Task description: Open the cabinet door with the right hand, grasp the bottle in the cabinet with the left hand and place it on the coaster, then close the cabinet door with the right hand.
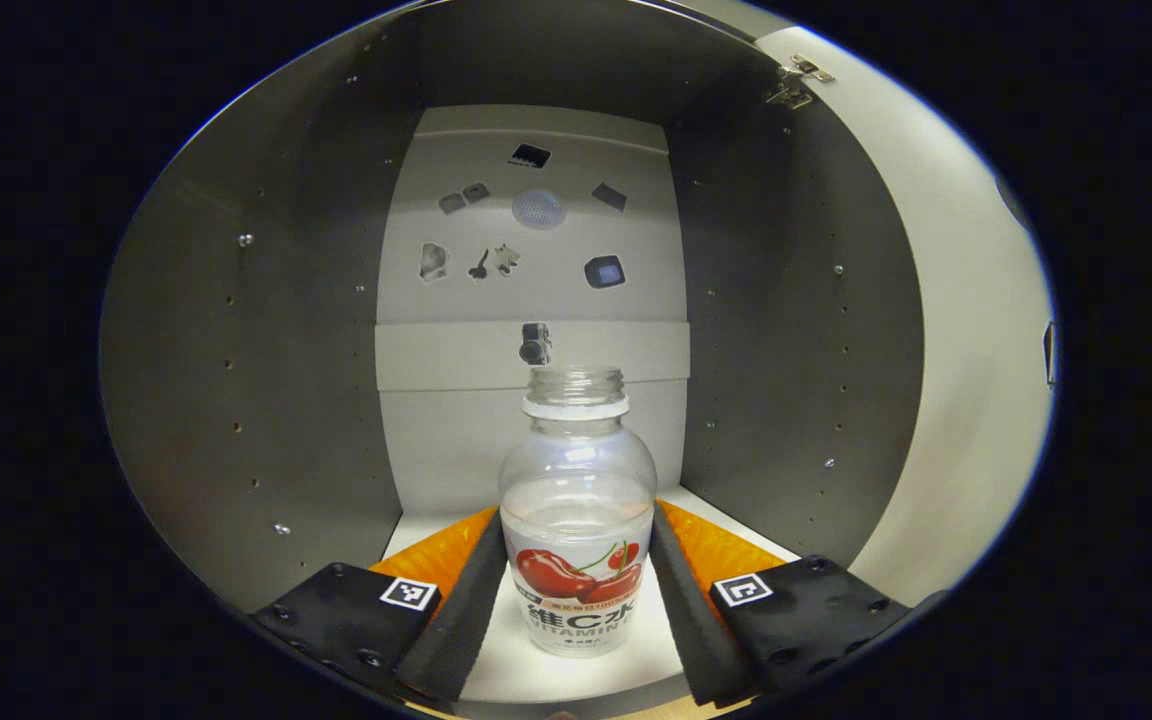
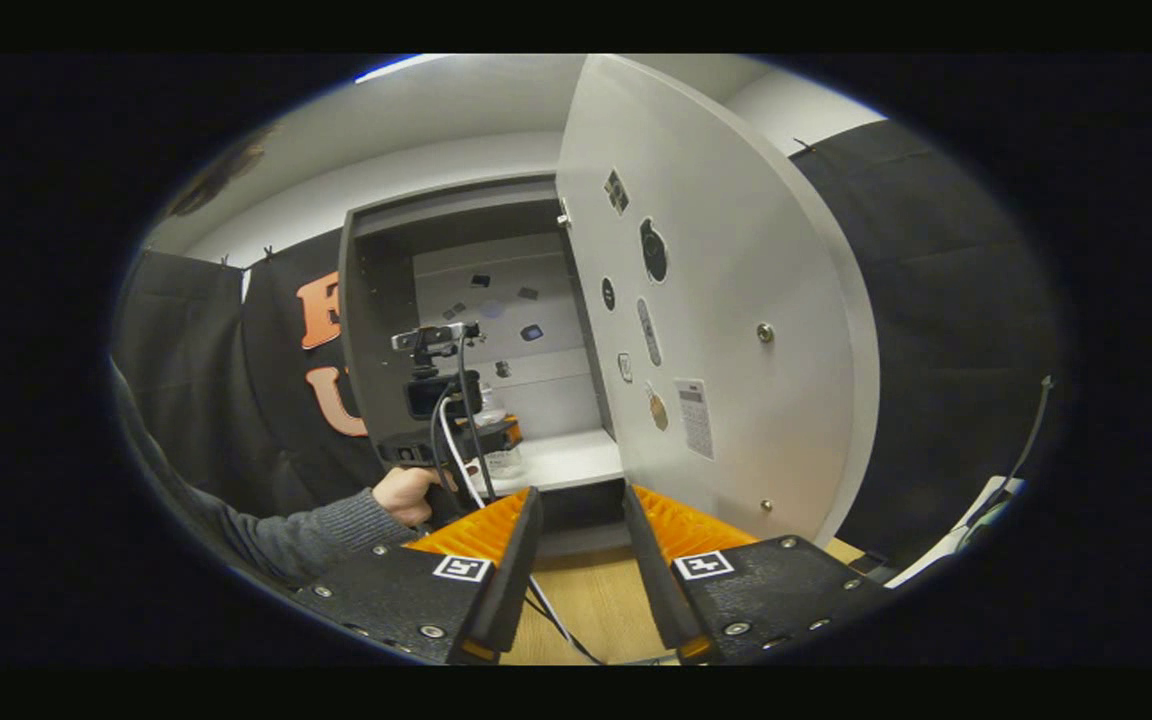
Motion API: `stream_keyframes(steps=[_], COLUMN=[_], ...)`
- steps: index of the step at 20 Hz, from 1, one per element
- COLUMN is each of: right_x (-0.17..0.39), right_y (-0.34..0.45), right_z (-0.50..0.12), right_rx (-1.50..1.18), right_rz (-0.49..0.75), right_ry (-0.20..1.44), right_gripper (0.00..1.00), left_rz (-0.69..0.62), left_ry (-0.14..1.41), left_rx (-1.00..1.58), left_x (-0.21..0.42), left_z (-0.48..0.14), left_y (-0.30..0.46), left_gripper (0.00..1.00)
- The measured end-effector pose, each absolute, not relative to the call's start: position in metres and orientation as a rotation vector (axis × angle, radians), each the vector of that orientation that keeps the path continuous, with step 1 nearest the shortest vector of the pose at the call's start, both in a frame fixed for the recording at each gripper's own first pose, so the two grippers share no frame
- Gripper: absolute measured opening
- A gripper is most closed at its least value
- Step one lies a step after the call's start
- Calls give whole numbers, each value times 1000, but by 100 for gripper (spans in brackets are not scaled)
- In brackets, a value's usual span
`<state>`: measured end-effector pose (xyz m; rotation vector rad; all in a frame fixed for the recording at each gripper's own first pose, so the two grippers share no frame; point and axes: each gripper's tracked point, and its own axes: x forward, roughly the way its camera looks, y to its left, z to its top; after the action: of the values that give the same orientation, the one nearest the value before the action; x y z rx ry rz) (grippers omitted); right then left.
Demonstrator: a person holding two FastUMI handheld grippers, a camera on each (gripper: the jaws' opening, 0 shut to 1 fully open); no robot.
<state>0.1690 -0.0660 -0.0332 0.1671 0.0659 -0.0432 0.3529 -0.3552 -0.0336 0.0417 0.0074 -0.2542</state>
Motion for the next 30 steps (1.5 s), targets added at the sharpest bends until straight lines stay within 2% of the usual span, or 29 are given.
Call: stream_keyframes(steps=[7,11,12,13,14,15,16,21,30], right_x=[126,88,79,71,63,56,51,31,18], right_y=[-63,-57,-56,-54,-52,-52,-51,-46,-44], right_z=[-42,-50,-53,-56,-60,-64,-68,-94,-149], right_rx=[192,194,201,211,220,227,230,242,229], right_rz=[-8,19,25,34,42,47,53,82,102], right_ry=[91,111,118,124,133,144,153,217,368], right_gripper=[52,53,57,57,52,57,52,52,52], left_rz=[-220,-197,-188,-179,-177,-173,-171,-110,-73], left_ry=[-95,-108,-107,-98,-85,-67,-47,12,132], left_rx=[70,94,100,103,96,85,77,106,77], left_x=[261,200,185,172,158,145,135,97,67], left_z=[-5,-13,-19,-26,-35,-45,-56,-116,-242], left_y=[-315,-290,-284,-277,-271,-265,-260,-227,-199], left_gripper=[85,86,86,86,86,86,85,86,86])
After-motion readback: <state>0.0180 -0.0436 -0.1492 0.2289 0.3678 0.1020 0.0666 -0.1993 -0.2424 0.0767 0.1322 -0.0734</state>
